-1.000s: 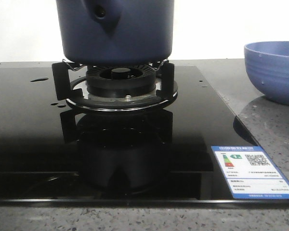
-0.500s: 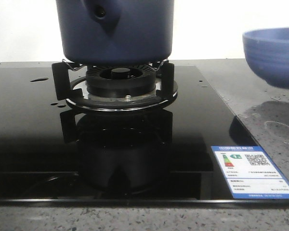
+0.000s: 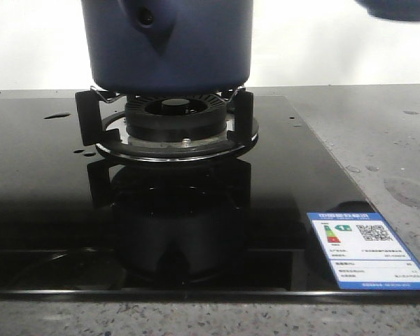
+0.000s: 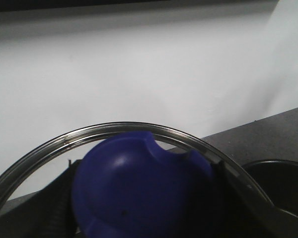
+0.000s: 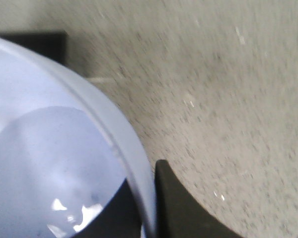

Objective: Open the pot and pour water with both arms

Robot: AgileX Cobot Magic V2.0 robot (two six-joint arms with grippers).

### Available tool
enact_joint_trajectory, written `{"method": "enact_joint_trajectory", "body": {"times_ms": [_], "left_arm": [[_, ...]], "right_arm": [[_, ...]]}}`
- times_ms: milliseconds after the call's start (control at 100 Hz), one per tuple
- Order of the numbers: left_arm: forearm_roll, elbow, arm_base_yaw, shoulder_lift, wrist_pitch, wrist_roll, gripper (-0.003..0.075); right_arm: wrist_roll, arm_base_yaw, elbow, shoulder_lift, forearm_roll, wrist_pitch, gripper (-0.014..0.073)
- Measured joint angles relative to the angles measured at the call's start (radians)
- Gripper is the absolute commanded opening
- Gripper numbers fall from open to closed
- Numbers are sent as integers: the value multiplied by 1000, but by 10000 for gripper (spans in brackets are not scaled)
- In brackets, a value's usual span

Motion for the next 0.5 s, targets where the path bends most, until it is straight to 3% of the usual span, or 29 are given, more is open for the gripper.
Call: {"method": "enact_joint_trajectory", "body": {"times_ms": [500], "left_arm": [[2,0,21,0,-2,0,388]], "right_arm": [[51,301,-339,175,16,22,-55]]}}
